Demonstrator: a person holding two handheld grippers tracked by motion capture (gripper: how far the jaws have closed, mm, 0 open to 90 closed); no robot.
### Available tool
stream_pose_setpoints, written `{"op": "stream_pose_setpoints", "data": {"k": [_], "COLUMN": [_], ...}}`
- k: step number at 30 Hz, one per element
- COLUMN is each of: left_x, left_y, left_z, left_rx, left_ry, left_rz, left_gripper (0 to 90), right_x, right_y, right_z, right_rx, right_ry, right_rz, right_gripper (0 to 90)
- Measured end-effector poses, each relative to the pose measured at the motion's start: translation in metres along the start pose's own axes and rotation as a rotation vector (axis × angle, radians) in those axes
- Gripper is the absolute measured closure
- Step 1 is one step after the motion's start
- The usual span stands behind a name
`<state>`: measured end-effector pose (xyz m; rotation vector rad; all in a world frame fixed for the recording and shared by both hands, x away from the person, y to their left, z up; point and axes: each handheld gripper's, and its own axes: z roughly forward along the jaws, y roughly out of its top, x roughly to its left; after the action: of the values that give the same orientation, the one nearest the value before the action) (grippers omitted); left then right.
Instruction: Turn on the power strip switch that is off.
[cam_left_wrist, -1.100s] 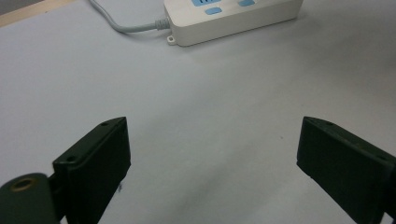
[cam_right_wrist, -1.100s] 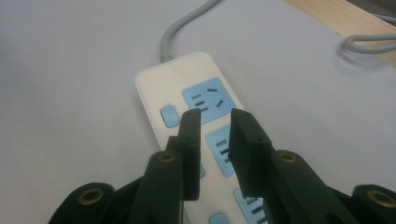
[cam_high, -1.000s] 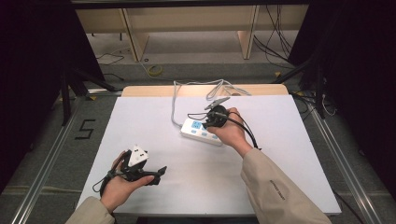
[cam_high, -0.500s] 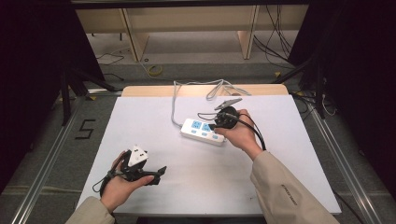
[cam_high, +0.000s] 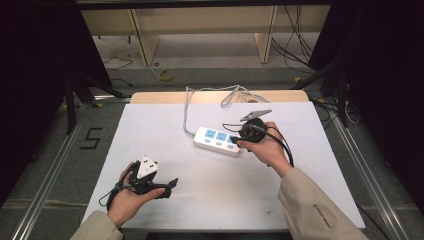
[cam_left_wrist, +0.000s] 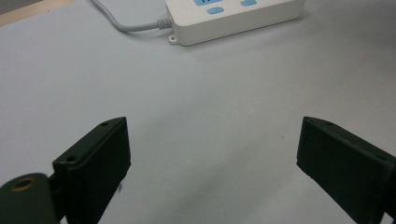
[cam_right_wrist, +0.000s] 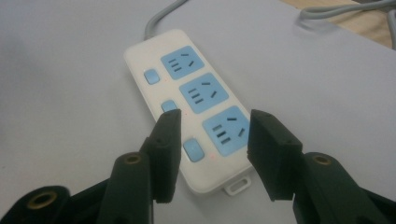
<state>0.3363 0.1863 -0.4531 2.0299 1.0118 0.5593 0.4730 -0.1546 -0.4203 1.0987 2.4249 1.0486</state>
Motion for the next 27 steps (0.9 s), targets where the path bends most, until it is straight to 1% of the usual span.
{"op": "stream_pose_setpoints", "data": {"k": [9, 12, 15, 17, 20, 27], "left_x": [0.0, 0.0, 0.0, 0.0, 0.0, 0.0], "left_y": [0.0, 0.0, 0.0, 0.0, 0.0, 0.0], "left_z": [0.0, 0.0, 0.0, 0.0, 0.0, 0.0], "left_rx": [0.002, 0.003, 0.004, 0.003, 0.003, 0.004], "left_ry": [0.001, 0.001, 0.001, 0.002, 0.002, 0.002], "left_rz": [-0.003, -0.003, -0.005, -0.006, -0.006, -0.006], "left_gripper": [9.3, 9.4, 9.4, 9.4, 9.4, 9.4], "right_x": [-0.009, -0.011, -0.013, -0.014, -0.015, -0.017], "right_y": [-0.016, -0.023, -0.029, -0.033, -0.041, -0.058], "right_z": [-0.017, -0.023, -0.029, -0.033, -0.038, -0.051], "right_rx": [-0.022, -0.024, -0.042, -0.05, -0.055, -0.087], "right_ry": [-0.004, -0.003, 0.006, 0.005, 0.007, 0.011], "right_rz": [0.036, 0.034, 0.048, 0.048, 0.053, 0.063], "right_gripper": [50.6, 49.5, 49.0, 48.2, 46.3, 41.5]}}
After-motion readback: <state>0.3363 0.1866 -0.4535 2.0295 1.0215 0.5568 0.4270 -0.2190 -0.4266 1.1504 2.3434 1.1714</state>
